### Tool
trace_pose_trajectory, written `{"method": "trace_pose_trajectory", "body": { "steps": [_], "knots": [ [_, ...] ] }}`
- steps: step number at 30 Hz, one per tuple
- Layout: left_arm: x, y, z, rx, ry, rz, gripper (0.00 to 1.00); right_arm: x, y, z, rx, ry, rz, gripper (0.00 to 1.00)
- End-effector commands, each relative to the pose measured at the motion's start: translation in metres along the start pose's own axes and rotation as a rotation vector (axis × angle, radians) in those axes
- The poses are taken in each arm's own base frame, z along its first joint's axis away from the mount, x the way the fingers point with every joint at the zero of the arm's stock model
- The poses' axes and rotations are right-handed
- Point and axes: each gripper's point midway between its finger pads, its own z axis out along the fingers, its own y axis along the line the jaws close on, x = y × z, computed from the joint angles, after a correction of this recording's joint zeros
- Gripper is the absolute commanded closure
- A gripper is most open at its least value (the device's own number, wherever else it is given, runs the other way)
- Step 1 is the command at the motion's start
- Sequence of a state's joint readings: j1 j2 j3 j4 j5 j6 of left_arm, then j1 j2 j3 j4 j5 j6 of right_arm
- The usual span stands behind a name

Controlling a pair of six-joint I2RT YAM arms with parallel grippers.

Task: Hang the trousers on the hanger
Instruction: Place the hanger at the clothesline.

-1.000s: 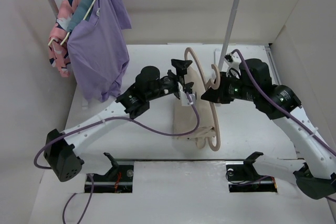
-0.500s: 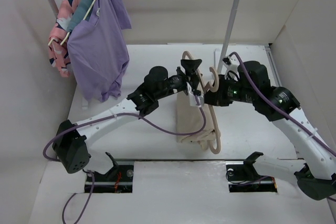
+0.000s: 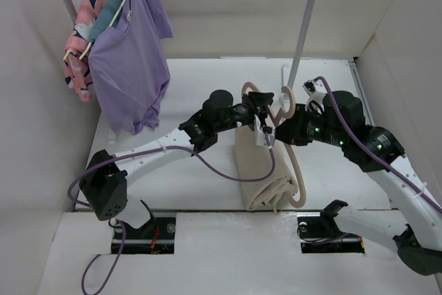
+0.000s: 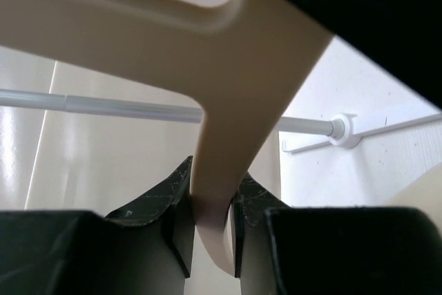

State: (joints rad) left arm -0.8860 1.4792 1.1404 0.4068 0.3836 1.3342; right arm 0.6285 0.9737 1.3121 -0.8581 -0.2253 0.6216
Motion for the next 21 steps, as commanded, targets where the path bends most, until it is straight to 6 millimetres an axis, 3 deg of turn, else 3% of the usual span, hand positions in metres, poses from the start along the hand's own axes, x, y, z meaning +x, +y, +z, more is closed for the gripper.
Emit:
{"method": "trace_pose_trajectory", "body": {
  "steps": [1,3,8,11,21],
  "knots": [
    [-0.022,0.075,-0.013,-0.210,-0.046,-0.038,1.00,-0.002,0.006,-0.022,-0.026,-0.068,-0.033,1.00],
    [-0.027,0.079,-0.020,-0.223,-0.055,-0.068,1.00,-0.003,-0.005,-0.028,0.037,-0.089,-0.027,1.00],
    [-0.047,0.081,-0.034,-0.215,-0.134,-0.095,1.00,-0.010,-0.008,-0.041,0.075,-0.113,-0.058,0.46],
    [-0.053,0.083,-0.040,-0.220,-0.150,-0.098,1.00,-0.015,-0.008,-0.046,0.090,-0.134,-0.079,0.37],
    [-0.053,0.089,-0.047,-0.241,-0.138,-0.107,1.00,-0.012,-0.015,-0.061,0.106,-0.163,-0.107,0.32]
  ]
}}
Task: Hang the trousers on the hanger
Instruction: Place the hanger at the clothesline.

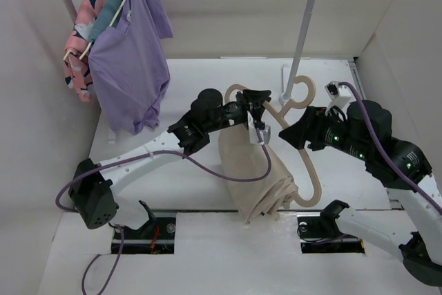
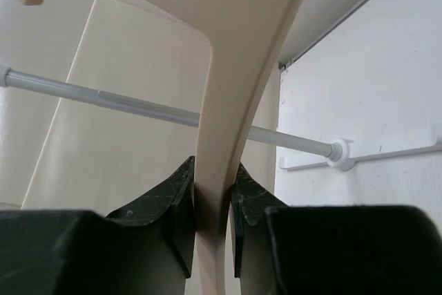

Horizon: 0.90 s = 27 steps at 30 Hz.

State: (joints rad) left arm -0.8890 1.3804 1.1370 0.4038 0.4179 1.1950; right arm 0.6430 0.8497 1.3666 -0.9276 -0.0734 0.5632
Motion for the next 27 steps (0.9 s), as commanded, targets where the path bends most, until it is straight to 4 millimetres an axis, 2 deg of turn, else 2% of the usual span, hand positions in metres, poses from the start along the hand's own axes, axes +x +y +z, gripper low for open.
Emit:
{"method": "trace_pose_trajectory", "body": {
  "steps": [1,6,7,10,11,12,14,16,19,22,23,24,25,27],
  "knots": [
    [-0.033,0.057,-0.019,-0.170,-0.081,0.002,1.00,0.003,-0.010,-0.015,0.051,0.005,-0.031,0.31],
    [-0.028,0.060,-0.018,-0.182,-0.059,0.058,1.00,0.004,-0.009,-0.021,0.044,0.017,-0.049,0.31],
    [-0.026,0.061,-0.017,-0.191,-0.051,0.059,1.00,0.004,-0.009,-0.021,0.044,0.017,-0.049,0.42],
    [-0.012,0.073,-0.012,-0.239,0.014,0.045,1.00,0.008,-0.004,-0.019,0.012,0.033,-0.049,0.65],
    [-0.009,0.077,-0.011,-0.254,0.031,0.034,1.00,0.008,-0.004,-0.017,0.012,0.033,-0.049,0.79],
    [-0.009,0.086,-0.010,-0.274,0.041,0.036,1.00,0.007,-0.001,-0.017,-0.006,0.032,-0.049,0.86],
    [-0.003,0.086,-0.008,-0.283,0.065,0.023,1.00,0.003,0.005,-0.016,-0.034,0.004,-0.056,1.00],
    [-0.003,0.086,-0.008,-0.283,0.065,0.023,1.00,-0.007,0.006,-0.018,-0.033,-0.047,-0.069,1.00],
    [-0.005,0.082,-0.009,-0.280,0.067,0.020,1.00,-0.034,0.011,-0.027,-0.033,-0.169,-0.089,1.00],
    [0.001,0.084,-0.011,-0.298,0.093,-0.013,1.00,-0.054,0.016,-0.022,-0.019,-0.202,-0.153,1.00],
    [0.000,0.089,-0.012,-0.313,0.096,-0.022,0.96,-0.058,0.016,-0.019,-0.008,-0.204,-0.168,1.00],
    [0.003,0.090,-0.014,-0.325,0.114,-0.035,0.83,-0.062,0.016,-0.015,0.004,-0.203,-0.182,1.00],
    [0.003,0.091,-0.012,-0.326,0.114,-0.035,0.77,-0.068,0.019,-0.015,0.001,-0.212,-0.196,1.00],
    [0.012,0.085,-0.013,-0.305,0.157,-0.071,0.58,-0.076,0.019,-0.004,0.023,-0.204,-0.238,1.00]
  ]
}}
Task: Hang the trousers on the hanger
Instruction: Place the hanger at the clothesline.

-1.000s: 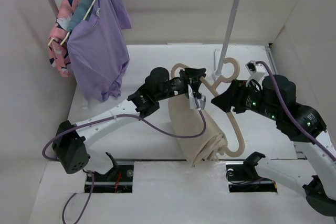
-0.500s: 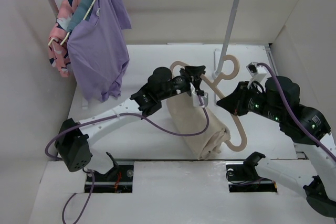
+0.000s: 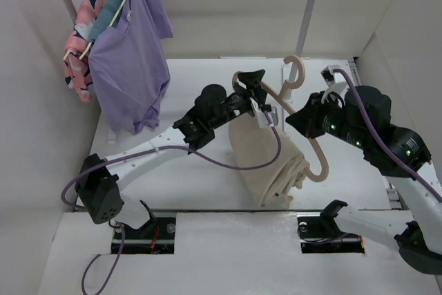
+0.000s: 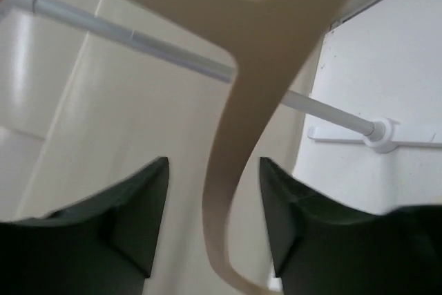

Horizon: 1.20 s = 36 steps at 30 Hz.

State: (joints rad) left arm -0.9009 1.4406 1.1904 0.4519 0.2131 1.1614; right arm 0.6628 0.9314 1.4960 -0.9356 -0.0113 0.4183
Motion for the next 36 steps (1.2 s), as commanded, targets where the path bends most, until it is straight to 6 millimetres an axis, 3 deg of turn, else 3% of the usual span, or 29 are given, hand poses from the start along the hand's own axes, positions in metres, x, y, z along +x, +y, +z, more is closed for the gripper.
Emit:
{"method": "trace_pose_trajectory", "body": {
  "steps": [1,2,5,10,12,15,16,18,19,20,23,29,30,33,34,36],
  "knots": [
    [-0.011,0.060,-0.014,-0.177,0.020,-0.094,0.45,-0.056,0.003,-0.002,0.037,-0.176,-0.094,1.00],
    [-0.006,0.053,-0.014,-0.152,0.048,-0.130,0.24,-0.065,0.005,0.001,0.045,-0.188,-0.120,1.00],
    [-0.002,0.048,-0.021,-0.129,0.091,-0.252,0.00,-0.082,-0.003,0.005,0.115,-0.228,-0.146,1.00],
    [-0.011,0.031,-0.052,-0.035,0.134,-0.452,0.00,-0.097,-0.014,0.022,0.189,-0.272,-0.195,1.00],
    [-0.015,0.028,-0.065,-0.023,0.150,-0.545,0.00,-0.116,-0.012,0.021,0.206,-0.323,-0.213,1.00],
    [-0.013,0.021,-0.087,-0.027,0.205,-0.641,0.00,-0.137,-0.012,0.038,0.241,-0.340,-0.250,1.00],
    [-0.011,0.013,-0.097,-0.018,0.232,-0.670,0.00,-0.154,-0.015,0.043,0.270,-0.373,-0.238,1.00],
    [-0.003,-0.002,-0.107,-0.001,0.272,-0.735,0.00,-0.171,-0.021,0.049,0.303,-0.401,-0.239,1.00],
    [0.005,-0.023,-0.113,0.031,0.312,-0.762,0.00,-0.190,-0.024,0.043,0.325,-0.452,-0.224,1.00],
    [0.007,-0.035,-0.121,0.057,0.333,-0.791,0.00,-0.195,-0.029,0.054,0.339,-0.453,-0.221,1.00],
    [0.014,-0.065,-0.140,0.087,0.392,-0.882,0.00,-0.229,-0.031,0.054,0.341,-0.560,-0.200,1.00],
    [0.026,-0.095,-0.162,0.086,0.461,-0.984,0.00,-0.274,-0.038,0.070,0.335,-0.659,-0.236,1.00],
    [0.026,-0.103,-0.167,0.108,0.467,-0.988,0.00,-0.273,-0.042,0.083,0.345,-0.646,-0.257,1.00],
    [0.018,-0.111,-0.169,0.170,0.437,-0.991,0.00,-0.292,-0.039,0.081,0.341,-0.708,-0.260,1.00],
    [0.018,-0.111,-0.169,0.170,0.437,-0.991,0.00,-0.292,-0.048,0.094,0.358,-0.685,-0.261,1.00],
    [0.017,-0.114,-0.170,0.185,0.438,-0.983,0.00,-0.298,-0.047,0.099,0.358,-0.686,-0.261,1.00]
  ]
}}
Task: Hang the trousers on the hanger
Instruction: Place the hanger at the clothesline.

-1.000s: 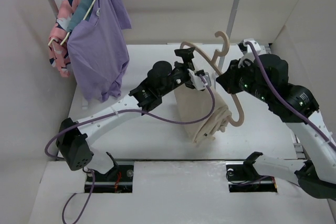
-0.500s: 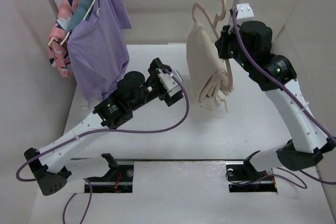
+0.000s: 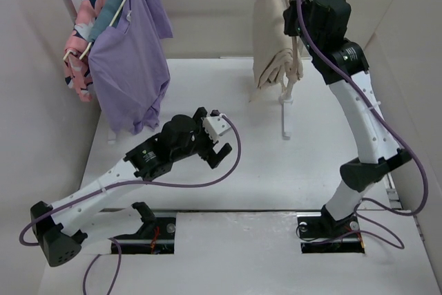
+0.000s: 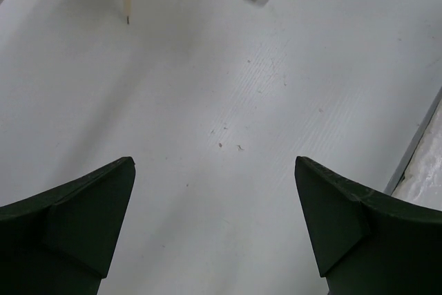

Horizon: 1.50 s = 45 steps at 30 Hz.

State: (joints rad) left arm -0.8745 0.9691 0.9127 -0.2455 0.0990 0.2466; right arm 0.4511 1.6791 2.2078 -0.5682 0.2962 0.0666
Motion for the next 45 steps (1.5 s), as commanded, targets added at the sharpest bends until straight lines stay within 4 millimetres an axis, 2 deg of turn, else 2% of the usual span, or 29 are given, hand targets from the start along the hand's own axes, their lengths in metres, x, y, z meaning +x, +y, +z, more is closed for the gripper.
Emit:
{"method": "trace_pose_trajectory", "body": {
  "steps": [1,3,4,5,7,8,9,12,13,15,20,21,22,23,24,25,26,28,29,30,34,37,38,39,42,43,45],
  "knots": [
    [-0.012,-0.003,-0.008,0.016,-0.048,-0.019,0.00,-0.081,0.001,-0.005,-0.015,-0.246,0.047,1.00],
    [-0.007,-0.001,-0.009,0.010,-0.027,0.013,0.00,-0.087,0.003,0.002,-0.017,-0.269,0.054,1.00],
    [-0.006,0.000,-0.008,0.012,-0.015,0.027,0.00,-0.093,0.012,0.000,-0.029,-0.289,0.064,1.00],
    [0.001,0.001,-0.007,0.007,0.016,0.039,0.00,-0.083,0.015,0.013,-0.028,-0.271,0.058,1.00],
    [0.007,0.003,-0.005,0.000,0.041,0.057,0.00,-0.078,0.028,0.019,-0.032,-0.264,0.072,1.00],
    [0.009,0.005,-0.003,-0.008,0.052,0.067,0.00,-0.068,0.031,0.028,-0.032,-0.244,0.079,1.00],
    [0.009,0.005,-0.003,-0.008,0.052,0.067,0.00,-0.067,0.036,0.027,-0.044,-0.242,0.089,1.00],
    [0.011,0.005,-0.001,-0.006,0.061,0.067,0.00,-0.037,0.048,0.045,-0.060,-0.175,0.095,1.00],
    [0.008,0.004,0.000,0.001,0.049,0.067,0.00,-0.037,0.049,0.045,-0.062,-0.174,0.108,1.00],
    [0.008,0.004,0.000,0.001,0.049,0.067,0.00,-0.023,0.051,0.053,-0.060,-0.143,0.122,1.00],
    [0.008,0.002,0.000,0.011,0.046,0.076,0.00,-0.008,0.055,0.053,-0.073,-0.093,0.128,1.00],
    [0.008,0.002,0.000,0.011,0.046,0.076,0.00,0.000,0.060,0.049,-0.081,-0.060,0.126,0.90],
    [0.008,0.004,0.000,0.002,0.048,0.076,0.00,0.002,0.062,0.041,-0.090,-0.045,0.122,0.52],
    [0.008,0.004,0.000,0.002,0.048,0.076,0.00,0.004,0.062,0.036,-0.098,-0.038,0.119,0.38],
    [0.006,0.004,-0.003,0.000,0.039,0.077,0.00,0.008,0.065,0.029,-0.107,-0.019,0.113,0.19],
    [0.006,0.004,-0.003,0.000,0.039,0.077,0.00,0.025,0.069,0.026,-0.113,0.021,0.099,0.01],
    [0.006,0.004,-0.003,0.000,0.039,0.077,0.00,0.013,0.062,0.011,-0.107,0.000,0.106,0.01],
    [0.011,0.001,-0.001,0.014,0.047,0.065,0.00,0.022,0.067,-0.001,-0.119,0.023,0.097,0.01],
    [0.014,-0.002,0.000,0.026,0.054,0.053,0.00,0.011,0.061,-0.012,-0.109,-0.001,0.106,0.01],
    [0.014,-0.004,0.000,0.035,0.052,0.053,0.00,0.009,0.064,-0.018,-0.119,0.001,0.105,0.01],
    [0.012,-0.005,0.001,0.046,0.051,0.053,0.00,0.012,0.057,-0.035,-0.088,0.035,0.089,0.01],
    [0.009,-0.006,0.002,0.053,0.040,0.053,0.00,0.008,0.051,-0.057,-0.072,0.050,0.078,0.01],
    [0.007,-0.006,0.002,0.052,0.031,0.054,0.00,0.003,0.049,-0.071,-0.072,0.049,0.077,0.01],
    [0.007,-0.007,0.002,0.051,0.032,0.037,0.00,0.003,0.050,-0.074,-0.071,0.056,0.073,0.01],
    [0.005,-0.004,0.002,0.029,0.015,0.008,0.00,-0.021,0.045,-0.112,-0.079,0.024,0.086,0.01],
    [0.003,-0.002,0.000,0.008,-0.013,-0.005,0.00,-0.035,0.036,-0.133,-0.082,-0.008,0.104,0.01],
    [0.003,0.006,-0.001,-0.046,-0.044,-0.056,0.00,-0.042,0.027,-0.160,-0.089,-0.017,0.109,0.01]
  ]
}}
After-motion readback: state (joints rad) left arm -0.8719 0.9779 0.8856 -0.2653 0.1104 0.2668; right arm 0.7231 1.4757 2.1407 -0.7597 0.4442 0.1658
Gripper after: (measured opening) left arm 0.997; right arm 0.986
